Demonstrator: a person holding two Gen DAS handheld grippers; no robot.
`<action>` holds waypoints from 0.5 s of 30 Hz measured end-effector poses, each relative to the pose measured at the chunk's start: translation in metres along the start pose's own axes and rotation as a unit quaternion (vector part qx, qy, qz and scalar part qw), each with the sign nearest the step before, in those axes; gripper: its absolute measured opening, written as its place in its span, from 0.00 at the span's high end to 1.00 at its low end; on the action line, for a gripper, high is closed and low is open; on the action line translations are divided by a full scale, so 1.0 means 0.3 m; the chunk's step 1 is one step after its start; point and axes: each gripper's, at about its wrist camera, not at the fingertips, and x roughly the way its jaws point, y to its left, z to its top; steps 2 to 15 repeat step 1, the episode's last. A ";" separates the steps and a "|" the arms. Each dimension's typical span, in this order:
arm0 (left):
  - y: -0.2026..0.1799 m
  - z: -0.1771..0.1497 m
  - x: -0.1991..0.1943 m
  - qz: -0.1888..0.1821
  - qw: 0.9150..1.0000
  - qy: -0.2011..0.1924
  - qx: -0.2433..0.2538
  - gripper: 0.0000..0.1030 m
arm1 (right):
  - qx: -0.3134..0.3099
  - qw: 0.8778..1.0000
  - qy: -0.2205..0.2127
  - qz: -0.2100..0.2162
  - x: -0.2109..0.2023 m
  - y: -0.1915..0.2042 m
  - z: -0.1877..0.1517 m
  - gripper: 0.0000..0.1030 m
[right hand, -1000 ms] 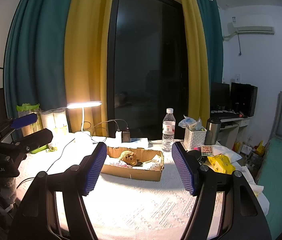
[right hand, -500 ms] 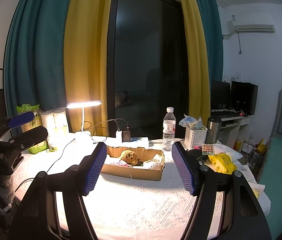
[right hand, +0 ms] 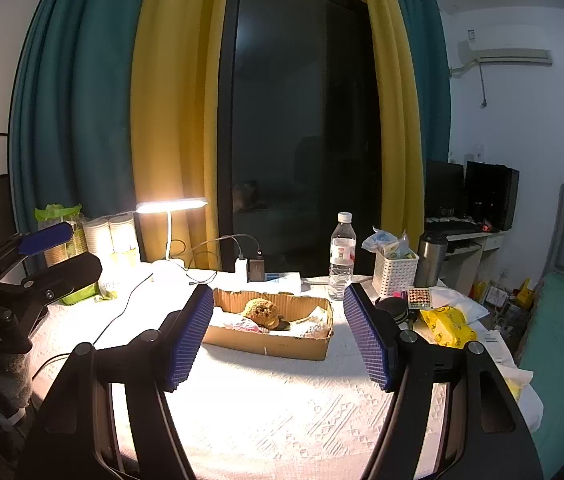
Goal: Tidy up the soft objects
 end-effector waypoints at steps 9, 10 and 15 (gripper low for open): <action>0.001 -0.001 0.005 0.000 1.000 0.000 0.000 0.04 | 0.000 1.000 0.000 0.001 0.001 0.000 0.000 0.31; 0.001 -0.001 0.005 0.000 1.000 0.000 0.000 0.04 | 0.000 1.000 0.000 0.001 0.001 0.000 0.000 0.31; 0.001 -0.001 0.005 0.000 1.000 0.000 0.000 0.04 | 0.000 1.000 0.000 0.001 0.001 0.000 0.000 0.31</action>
